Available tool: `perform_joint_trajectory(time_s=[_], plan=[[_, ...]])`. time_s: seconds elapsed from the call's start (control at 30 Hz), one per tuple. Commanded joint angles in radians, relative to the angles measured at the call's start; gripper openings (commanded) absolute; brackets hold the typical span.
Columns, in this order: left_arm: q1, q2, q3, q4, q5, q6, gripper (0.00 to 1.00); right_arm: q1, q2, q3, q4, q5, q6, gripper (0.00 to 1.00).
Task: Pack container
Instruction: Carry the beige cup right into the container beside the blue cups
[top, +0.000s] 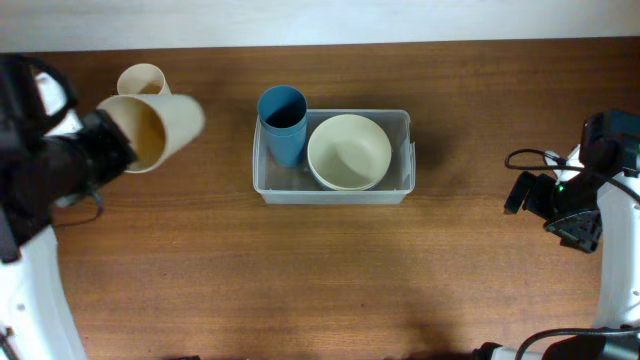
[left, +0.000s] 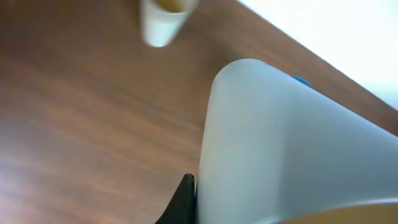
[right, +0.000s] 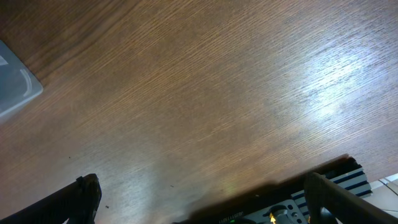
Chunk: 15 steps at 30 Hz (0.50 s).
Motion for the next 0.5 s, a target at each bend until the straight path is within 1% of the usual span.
perform_joint_trajectory(time_s=[0.0,0.17,0.47], plan=[[-0.111,0.003,0.009,0.021,0.033,0.02,0.02,0.003,-0.01,-0.003,0.002,0.008,-0.007,0.99],[-0.224,0.047,0.009,0.018,0.008,0.02,0.02,0.003,-0.01,-0.003,0.002,0.008,-0.007,0.99],[-0.317,0.179,0.009,0.017,0.003,0.02,0.01,0.003,-0.01,-0.003,0.002,0.008,-0.007,0.99]])
